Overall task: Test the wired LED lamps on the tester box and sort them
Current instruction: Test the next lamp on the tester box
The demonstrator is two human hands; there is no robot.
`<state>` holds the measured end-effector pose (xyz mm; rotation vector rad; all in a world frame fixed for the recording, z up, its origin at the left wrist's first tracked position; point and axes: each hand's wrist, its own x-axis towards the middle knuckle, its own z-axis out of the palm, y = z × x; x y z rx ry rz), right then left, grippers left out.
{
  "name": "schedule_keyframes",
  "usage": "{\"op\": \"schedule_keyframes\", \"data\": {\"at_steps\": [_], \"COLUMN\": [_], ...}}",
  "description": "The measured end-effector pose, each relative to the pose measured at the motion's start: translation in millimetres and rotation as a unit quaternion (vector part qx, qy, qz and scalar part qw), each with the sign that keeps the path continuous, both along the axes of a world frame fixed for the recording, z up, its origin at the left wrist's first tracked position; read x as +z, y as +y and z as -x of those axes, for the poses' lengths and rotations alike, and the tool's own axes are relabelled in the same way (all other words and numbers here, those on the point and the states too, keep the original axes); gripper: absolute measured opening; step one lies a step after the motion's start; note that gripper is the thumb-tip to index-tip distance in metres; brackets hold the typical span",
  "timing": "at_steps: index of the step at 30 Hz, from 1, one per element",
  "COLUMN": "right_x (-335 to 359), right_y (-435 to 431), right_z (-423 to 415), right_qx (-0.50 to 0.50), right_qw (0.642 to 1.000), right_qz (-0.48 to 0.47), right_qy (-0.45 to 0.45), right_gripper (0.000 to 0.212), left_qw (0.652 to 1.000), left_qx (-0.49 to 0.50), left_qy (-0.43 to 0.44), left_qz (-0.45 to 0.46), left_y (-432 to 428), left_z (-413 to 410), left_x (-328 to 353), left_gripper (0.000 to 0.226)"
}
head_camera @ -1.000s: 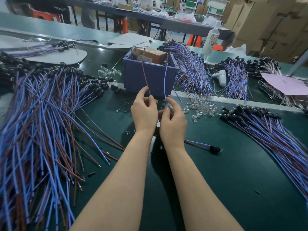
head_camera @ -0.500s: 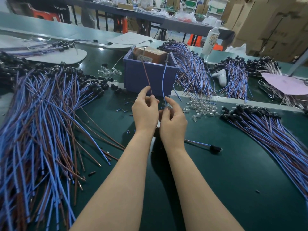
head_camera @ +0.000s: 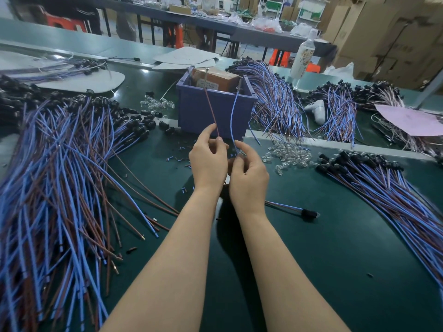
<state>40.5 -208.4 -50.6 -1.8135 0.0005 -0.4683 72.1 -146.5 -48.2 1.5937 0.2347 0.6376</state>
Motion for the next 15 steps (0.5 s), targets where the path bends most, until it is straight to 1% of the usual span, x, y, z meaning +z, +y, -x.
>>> {"op": "schedule_keyframes", "data": {"at_steps": [15], "right_x": [-0.4], "right_y": [-1.0], "right_z": [-1.1], "right_qx": [0.002], "right_qw": [1.000], "right_qz": [0.007], "right_qy": [-0.004], "right_gripper": [0.035], "left_qw": [0.999], "left_qx": [-0.024], "left_qy": [-0.002], "left_qz": [-0.022], "left_y": [0.4], "left_z": [-0.2], "left_x": [2.2], "left_gripper": [0.033]}}
